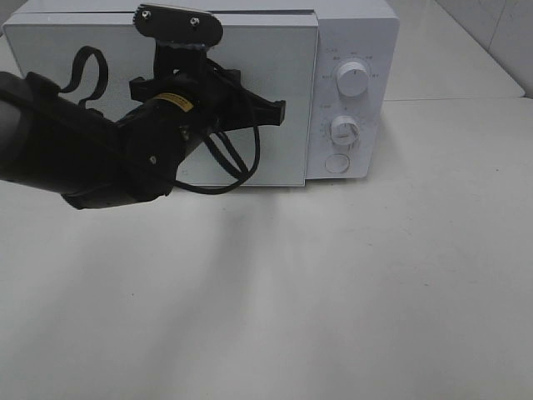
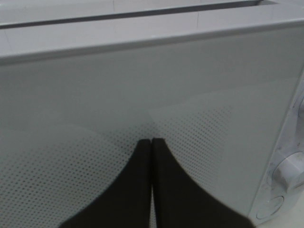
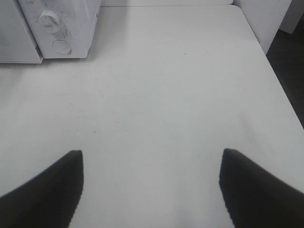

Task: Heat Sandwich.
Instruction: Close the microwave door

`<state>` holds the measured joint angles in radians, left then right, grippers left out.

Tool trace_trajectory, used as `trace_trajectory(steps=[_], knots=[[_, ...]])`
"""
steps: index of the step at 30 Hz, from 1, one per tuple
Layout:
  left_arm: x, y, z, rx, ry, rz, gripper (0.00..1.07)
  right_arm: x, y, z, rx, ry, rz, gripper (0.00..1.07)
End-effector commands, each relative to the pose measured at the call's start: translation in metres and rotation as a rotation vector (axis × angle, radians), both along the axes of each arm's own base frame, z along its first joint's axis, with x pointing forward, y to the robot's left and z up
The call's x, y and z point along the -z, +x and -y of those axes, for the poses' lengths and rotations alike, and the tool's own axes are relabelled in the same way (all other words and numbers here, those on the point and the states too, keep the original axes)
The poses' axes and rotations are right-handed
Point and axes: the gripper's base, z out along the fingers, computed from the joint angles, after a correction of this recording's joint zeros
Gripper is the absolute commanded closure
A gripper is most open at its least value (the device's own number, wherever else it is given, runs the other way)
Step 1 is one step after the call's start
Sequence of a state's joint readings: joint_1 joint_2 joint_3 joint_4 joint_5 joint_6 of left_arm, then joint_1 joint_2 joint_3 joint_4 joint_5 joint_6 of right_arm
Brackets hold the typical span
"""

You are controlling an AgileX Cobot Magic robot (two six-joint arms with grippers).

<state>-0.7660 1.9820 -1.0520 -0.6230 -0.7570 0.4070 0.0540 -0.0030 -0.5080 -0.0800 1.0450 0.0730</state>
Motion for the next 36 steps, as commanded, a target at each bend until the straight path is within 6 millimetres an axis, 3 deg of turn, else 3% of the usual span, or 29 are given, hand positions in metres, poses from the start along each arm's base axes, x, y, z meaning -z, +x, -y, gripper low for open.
trace_trajectory(steps=[1, 12, 31, 36], knots=[[-0.007, 0.013, -0.001, -0.062, -0.025, 0.03, 1.07, 0.0, -0.003, 0.0, -0.007, -0.013, 0.034, 0.32], [-0.007, 0.031, 0.006, -0.086, -0.016, 0.012, 1.07, 0.0, -0.003, 0.0, -0.008, -0.014, 0.034, 0.32], [-0.014, 0.027, 0.008, -0.051, -0.014, -0.014, 1.07, 0.0, -0.003, 0.0, -0.007, -0.013, 0.034, 0.32], [-0.017, 0.016, 0.019, 0.013, -0.011, -0.068, 1.07, 0.0, -0.003, 0.0, -0.007, -0.013, 0.034, 0.32]])
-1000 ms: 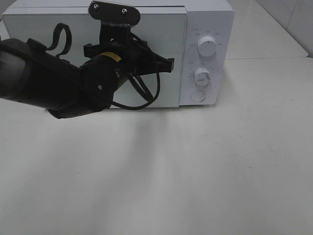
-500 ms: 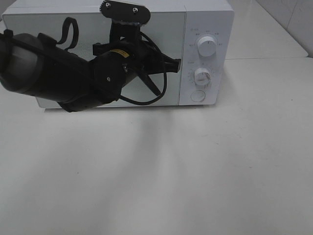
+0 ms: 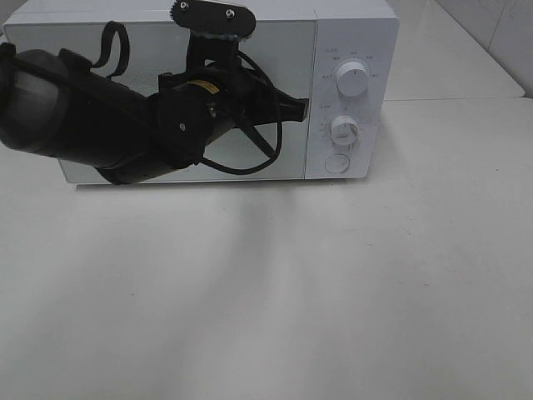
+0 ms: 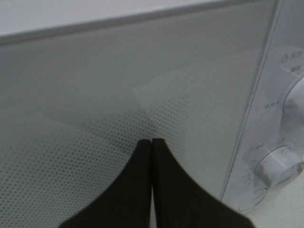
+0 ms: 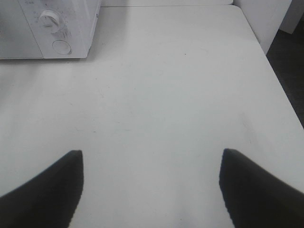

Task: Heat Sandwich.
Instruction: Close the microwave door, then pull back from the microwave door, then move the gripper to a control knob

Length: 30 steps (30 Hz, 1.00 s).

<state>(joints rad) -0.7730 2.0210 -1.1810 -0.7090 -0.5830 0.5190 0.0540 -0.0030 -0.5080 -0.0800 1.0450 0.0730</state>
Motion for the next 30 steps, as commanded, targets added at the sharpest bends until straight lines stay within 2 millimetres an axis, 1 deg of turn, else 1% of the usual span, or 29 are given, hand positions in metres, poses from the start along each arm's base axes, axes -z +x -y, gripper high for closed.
trace_trajectory(steps=[1, 3, 5, 8, 11, 12, 14, 15, 18, 19, 20, 21, 22, 23, 24, 25, 26, 27, 28, 30], knots=[[-0.015, 0.0, 0.001, -0.014, -0.043, 0.003, 1.07, 0.0, -0.003, 0.0, -0.007, -0.013, 0.034, 0.32], [-0.016, -0.002, 0.003, 0.001, -0.04, -0.005, 1.07, 0.0, -0.003, 0.0, -0.007, -0.013, 0.034, 0.32], [-0.021, -0.012, 0.009, 0.049, -0.024, -0.024, 1.07, 0.0, -0.003, 0.0, -0.007, -0.013, 0.034, 0.32], [-0.023, -0.019, 0.009, 0.071, -0.013, -0.038, 1.07, 0.0, -0.003, 0.0, -0.007, -0.013, 0.034, 0.32], [-0.023, -0.031, 0.003, 0.115, 0.007, -0.111, 1.07, 0.0, -0.003, 0.0, -0.007, -0.013, 0.034, 0.32], [-0.023, -0.031, 0.003, 0.115, 0.007, -0.111, 1.07, 0.0, -0.003, 0.0, -0.007, -0.013, 0.034, 0.32], [-0.022, -0.039, -0.002, 0.134, 0.019, -0.146, 1.07, 0.0, -0.003, 0.0, -0.007, -0.013, 0.034, 0.32], [-0.022, -0.047, -0.007, 0.159, 0.029, -0.185, 1.07, 0.0, -0.003, 0.0, -0.007, -0.013, 0.034, 0.32], [-0.023, -0.055, -0.01, 0.183, 0.038, -0.223, 1.07, 0.0, -0.003, 0.0, -0.007, -0.013, 0.034, 0.32], [-0.021, -0.062, -0.014, 0.204, 0.049, -0.26, 1.02, 0.0, -0.003, 0.0, -0.007, -0.013, 0.034, 0.32], [-0.019, -0.065, -0.016, 0.216, 0.058, -0.281, 0.94, 0.0, -0.003, 0.0, -0.007, -0.013, 0.034, 0.32], [-0.018, -0.069, -0.018, 0.228, 0.066, -0.3, 0.83, 0.0, -0.003, 0.0, -0.007, -0.013, 0.034, 0.32], [-0.018, -0.069, -0.018, 0.228, 0.066, -0.3, 0.83, 0.0, -0.003, 0.0, -0.007, -0.013, 0.034, 0.32], [-0.017, -0.073, -0.021, 0.241, 0.077, -0.316, 0.69, 0.0, -0.003, 0.0, -0.007, -0.013, 0.034, 0.32], [-0.017, -0.079, -0.026, 0.246, 0.084, -0.327, 0.37, 0.0, -0.003, 0.0, -0.007, -0.013, 0.034, 0.32], [-0.015, -0.082, -0.028, 0.246, 0.088, -0.337, 0.24, 0.0, -0.003, 0.0, -0.007, -0.013, 0.034, 0.32], [-0.015, -0.082, -0.028, 0.246, 0.088, -0.337, 0.24, 0.0, -0.003, 0.0, -0.007, -0.013, 0.034, 0.32], [-0.014, -0.084, -0.031, 0.247, 0.093, -0.344, 0.09, 0.0, -0.003, 0.0, -0.007, -0.013, 0.034, 0.32], [-0.015, -0.088, -0.035, 0.257, 0.106, -0.342, 0.06, 0.0, -0.003, 0.0, -0.007, -0.013, 0.034, 0.32], [-0.017, -0.092, -0.04, 0.292, 0.146, -0.336, 0.07, 0.0, -0.003, 0.0, -0.007, -0.013, 0.034, 0.32]])
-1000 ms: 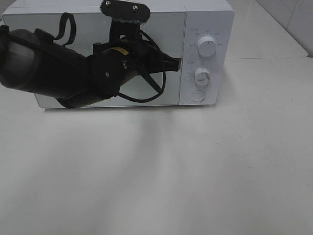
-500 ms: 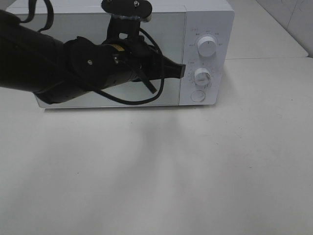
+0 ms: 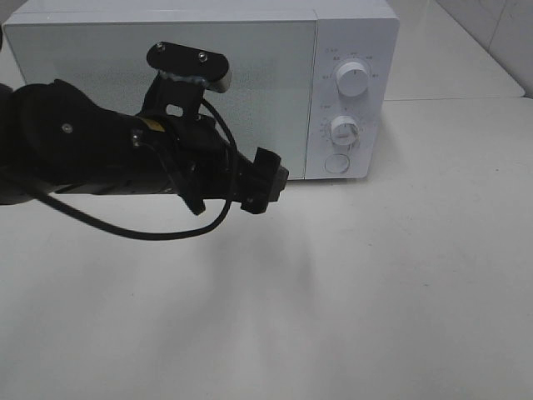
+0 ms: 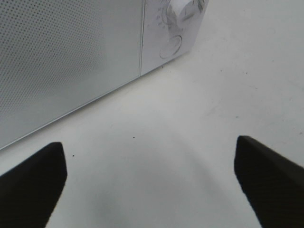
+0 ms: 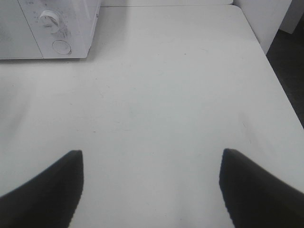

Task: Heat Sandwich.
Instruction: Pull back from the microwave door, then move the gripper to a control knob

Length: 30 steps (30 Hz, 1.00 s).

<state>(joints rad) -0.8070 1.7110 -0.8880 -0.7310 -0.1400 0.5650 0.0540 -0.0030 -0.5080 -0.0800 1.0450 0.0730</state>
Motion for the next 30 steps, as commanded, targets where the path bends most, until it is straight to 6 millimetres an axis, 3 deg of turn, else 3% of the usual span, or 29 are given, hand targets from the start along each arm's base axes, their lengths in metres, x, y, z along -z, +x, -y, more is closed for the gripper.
trace_trajectory(steps=[1, 5, 11, 14, 15, 20, 21, 25, 26, 30], knots=[[-0.006, -0.005, -0.006, 0.044, 0.026, 0.019, 0.07, 0.0, -0.003, 0.0, -0.007, -0.013, 0.034, 0.32], [-0.014, -0.02, -0.01, 0.166, 0.087, -0.001, 0.07, 0.0, -0.003, 0.0, -0.007, -0.013, 0.034, 0.32], [-0.018, -0.022, -0.025, 0.203, 0.114, -0.107, 0.07, 0.0, -0.003, 0.0, -0.007, -0.013, 0.034, 0.32], [-0.017, -0.012, -0.053, 0.169, 0.136, -0.239, 0.07, 0.0, -0.003, 0.0, -0.007, -0.013, 0.034, 0.32], [-0.017, -0.012, -0.053, 0.169, 0.136, -0.239, 0.07, 0.0, -0.003, 0.0, -0.007, -0.013, 0.034, 0.32], [-0.027, -0.003, -0.107, 0.079, 0.118, -0.411, 0.07, 0.0, -0.003, 0.0, -0.007, -0.013, 0.034, 0.32], [-0.027, -0.003, -0.107, 0.079, 0.118, -0.411, 0.07, 0.0, -0.003, 0.0, -0.007, -0.013, 0.034, 0.32], [-0.038, 0.001, -0.145, -0.033, 0.07, -0.487, 0.07, 0.0, -0.003, 0.0, -0.007, -0.013, 0.034, 0.32], [-0.038, 0.001, -0.145, -0.033, 0.07, -0.487, 0.07, 0.0, -0.003, 0.0, -0.007, -0.013, 0.034, 0.32], [-0.051, -0.003, -0.176, -0.118, 0.035, -0.522, 0.07, 0.0, -0.003, 0.0, -0.007, -0.013, 0.034, 0.32]])
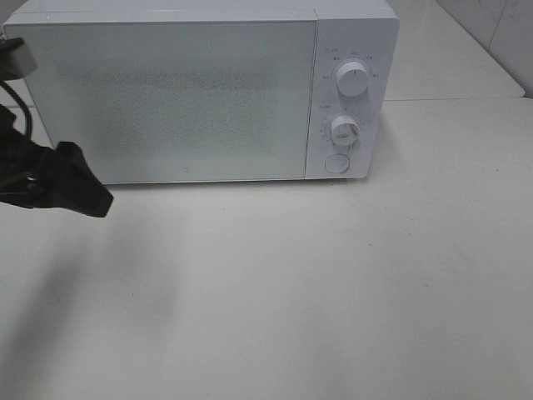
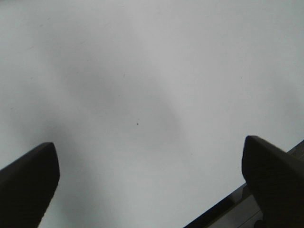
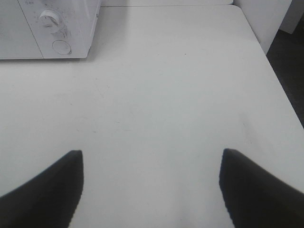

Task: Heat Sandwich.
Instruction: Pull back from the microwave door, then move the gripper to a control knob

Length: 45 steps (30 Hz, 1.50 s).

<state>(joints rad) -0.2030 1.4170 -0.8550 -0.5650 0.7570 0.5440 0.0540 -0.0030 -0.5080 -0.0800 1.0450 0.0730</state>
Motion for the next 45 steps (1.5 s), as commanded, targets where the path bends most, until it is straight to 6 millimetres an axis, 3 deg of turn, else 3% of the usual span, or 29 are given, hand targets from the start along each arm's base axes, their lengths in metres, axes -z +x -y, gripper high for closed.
trace_trajectory(steps=[1, 10, 19, 34, 45], knots=[[-0.007, -0.005, -0.014, -0.042, -0.012, -0.026, 0.07, 0.0, -0.003, 0.0, -0.007, -0.013, 0.034, 0.32], [-0.02, -0.019, -0.064, -0.318, 0.094, -0.111, 0.07, 0.0, -0.003, 0.0, -0.007, -0.013, 0.034, 0.32], [-0.03, -0.05, -0.085, -0.463, 0.277, -0.118, 0.07, 0.0, -0.003, 0.0, -0.007, -0.013, 0.034, 0.32], [-0.035, -0.122, -0.088, -0.485, 0.288, 0.018, 0.07, 0.0, -0.003, 0.0, -0.007, -0.013, 0.034, 0.32], [-0.025, -0.16, -0.087, -0.504, 0.255, 0.152, 0.08, 0.0, -0.003, 0.0, -0.007, -0.013, 0.034, 0.32]])
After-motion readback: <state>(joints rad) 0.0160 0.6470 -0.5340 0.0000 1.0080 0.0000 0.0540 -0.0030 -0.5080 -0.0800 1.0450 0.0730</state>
